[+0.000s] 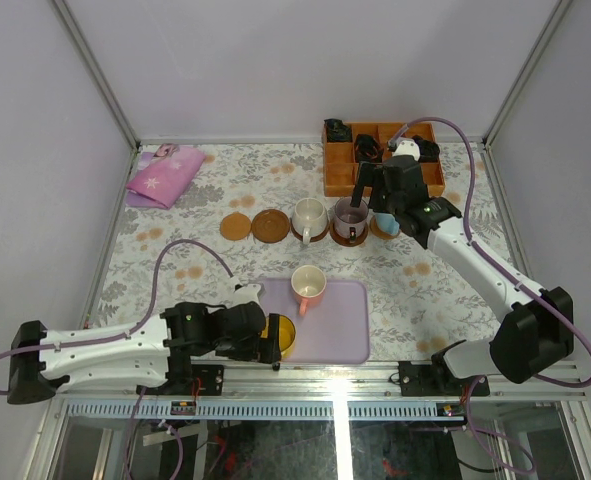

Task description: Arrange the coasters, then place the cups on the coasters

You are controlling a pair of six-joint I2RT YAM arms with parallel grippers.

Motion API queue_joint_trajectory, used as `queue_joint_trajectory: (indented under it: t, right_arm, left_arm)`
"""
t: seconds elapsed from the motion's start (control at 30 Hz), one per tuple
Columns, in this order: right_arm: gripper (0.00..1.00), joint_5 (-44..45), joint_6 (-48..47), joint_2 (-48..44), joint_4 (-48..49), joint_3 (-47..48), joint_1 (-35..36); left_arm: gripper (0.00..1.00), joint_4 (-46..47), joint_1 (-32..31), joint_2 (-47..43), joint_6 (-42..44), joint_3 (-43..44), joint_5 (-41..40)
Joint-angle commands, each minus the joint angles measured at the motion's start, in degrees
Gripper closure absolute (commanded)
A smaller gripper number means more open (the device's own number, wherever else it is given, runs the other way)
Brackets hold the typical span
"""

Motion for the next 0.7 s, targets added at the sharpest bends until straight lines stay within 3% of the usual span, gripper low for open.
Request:
queue_joint_trajectory:
  t: [0.0, 0.23, 0.33, 0.4, 0.53, 0.67]
  right_arm:
    - [0.01, 1.8, 0.4, -1.3, 1.0, 1.6, -0.2]
    - [0.00, 1.5, 0.5, -0.1, 0.7, 2.6, -0.2]
    - [0.00, 1.3, 0.5, 0.4, 0.7, 3.3, -0.2]
    - [0.01, 1.2, 0.5, 0.6, 0.9, 3.5, -0.2]
    - [0.01, 0.9, 0.6, 0.8, 1.3, 3.5, -0.2]
    - [0.00, 0.4, 1.0, 1.1, 1.4, 3.6, -0.2]
  left_arm:
    - [0.00, 3.9, -1.4, 1.5, -0.2, -1.0, -4.2]
    - [0.00, 5.2, -1.6, 2.2, 1.8, -1.4, -5.7]
    - [0.05, 4.2, -1.6, 2.9, 1.6, -0.7, -6.3]
    - [0.12, 3.2, -1.6, 2.6, 0.9, -0.8, -7.1]
    - [0.39, 0.1, -1.6, 2.0, -0.6, -0.9, -9.9]
    - [0.50, -1.7, -1.6, 0.8, -1.4, -0.4, -12.1]
